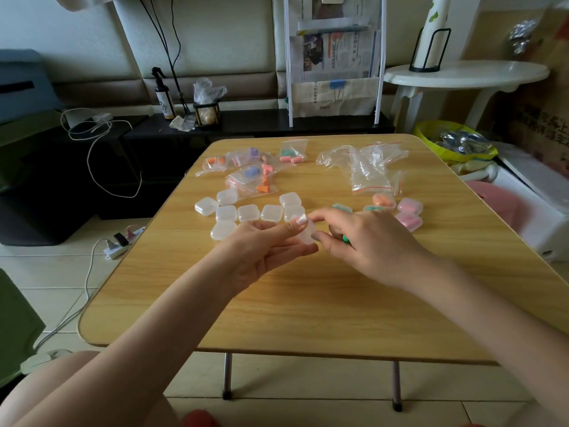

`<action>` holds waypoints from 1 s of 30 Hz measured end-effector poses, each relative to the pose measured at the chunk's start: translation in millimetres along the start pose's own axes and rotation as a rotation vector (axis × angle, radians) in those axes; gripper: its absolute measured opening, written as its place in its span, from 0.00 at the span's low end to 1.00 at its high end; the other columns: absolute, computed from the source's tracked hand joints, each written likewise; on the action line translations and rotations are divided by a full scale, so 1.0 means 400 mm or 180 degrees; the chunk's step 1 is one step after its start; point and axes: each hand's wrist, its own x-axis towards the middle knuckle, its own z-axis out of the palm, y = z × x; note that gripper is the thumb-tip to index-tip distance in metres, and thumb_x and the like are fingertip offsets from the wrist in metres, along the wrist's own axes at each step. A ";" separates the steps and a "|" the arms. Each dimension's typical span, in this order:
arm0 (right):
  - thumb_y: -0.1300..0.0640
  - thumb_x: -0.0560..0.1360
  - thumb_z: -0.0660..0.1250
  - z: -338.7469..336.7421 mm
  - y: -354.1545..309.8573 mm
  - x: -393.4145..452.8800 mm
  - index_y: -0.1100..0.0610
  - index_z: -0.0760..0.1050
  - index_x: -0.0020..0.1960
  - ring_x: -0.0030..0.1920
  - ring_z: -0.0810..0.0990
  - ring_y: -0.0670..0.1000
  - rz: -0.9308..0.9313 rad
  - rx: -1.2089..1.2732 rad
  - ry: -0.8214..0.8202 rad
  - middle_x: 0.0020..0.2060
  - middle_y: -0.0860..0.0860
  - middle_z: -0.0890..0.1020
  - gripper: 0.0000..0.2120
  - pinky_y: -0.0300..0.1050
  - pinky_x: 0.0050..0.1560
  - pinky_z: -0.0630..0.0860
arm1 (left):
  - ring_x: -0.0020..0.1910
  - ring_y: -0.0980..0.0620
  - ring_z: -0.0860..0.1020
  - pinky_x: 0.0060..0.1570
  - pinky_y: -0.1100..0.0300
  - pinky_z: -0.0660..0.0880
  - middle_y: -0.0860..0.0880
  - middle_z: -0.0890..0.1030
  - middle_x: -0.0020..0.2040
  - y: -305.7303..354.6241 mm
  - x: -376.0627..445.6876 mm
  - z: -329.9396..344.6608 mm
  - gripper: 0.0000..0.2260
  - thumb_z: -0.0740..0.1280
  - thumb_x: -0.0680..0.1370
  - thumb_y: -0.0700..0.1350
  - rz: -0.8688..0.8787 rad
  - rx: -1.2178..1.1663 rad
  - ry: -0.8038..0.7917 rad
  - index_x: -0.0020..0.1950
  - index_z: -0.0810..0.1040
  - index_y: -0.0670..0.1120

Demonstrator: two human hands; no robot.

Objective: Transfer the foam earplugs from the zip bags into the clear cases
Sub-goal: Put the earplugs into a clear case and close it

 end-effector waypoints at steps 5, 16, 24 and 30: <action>0.40 0.73 0.65 0.001 -0.013 -0.011 0.51 0.74 0.64 0.23 0.63 0.36 0.0182 -0.0082 -0.0219 0.23 0.42 0.66 0.24 0.32 0.24 0.61 | 0.32 0.52 0.82 0.31 0.65 0.77 0.42 0.82 0.35 -0.016 0.004 0.010 0.26 0.75 0.62 0.53 0.0321 0.1092 0.0566 0.48 0.77 0.33; 0.34 0.74 0.53 0.013 -0.017 -0.006 0.51 0.73 0.54 0.23 0.68 0.43 0.0835 0.0138 0.0312 0.22 0.45 0.69 0.23 0.41 0.23 0.63 | 0.46 0.45 0.83 0.50 0.55 0.80 0.38 0.82 0.47 -0.022 0.014 0.008 0.06 0.66 0.73 0.41 0.0280 -0.0847 -0.0464 0.47 0.75 0.40; 0.34 0.74 0.43 0.010 0.000 -0.006 0.51 0.72 0.57 0.31 0.76 0.50 0.0775 0.0027 -0.0099 0.30 0.48 0.78 0.29 0.47 0.29 0.74 | 0.54 0.42 0.81 0.54 0.50 0.79 0.32 0.77 0.59 -0.044 0.026 0.018 0.22 0.66 0.74 0.39 0.0058 -0.1360 -0.0525 0.67 0.66 0.40; 0.33 0.76 0.45 0.009 0.013 -0.003 0.51 0.72 0.54 0.27 0.72 0.47 0.0602 0.0009 -0.0034 0.25 0.46 0.73 0.27 0.45 0.26 0.68 | 0.47 0.44 0.83 0.51 0.51 0.80 0.36 0.80 0.50 -0.040 0.031 0.009 0.21 0.66 0.72 0.40 0.0006 -0.1199 -0.0526 0.65 0.68 0.40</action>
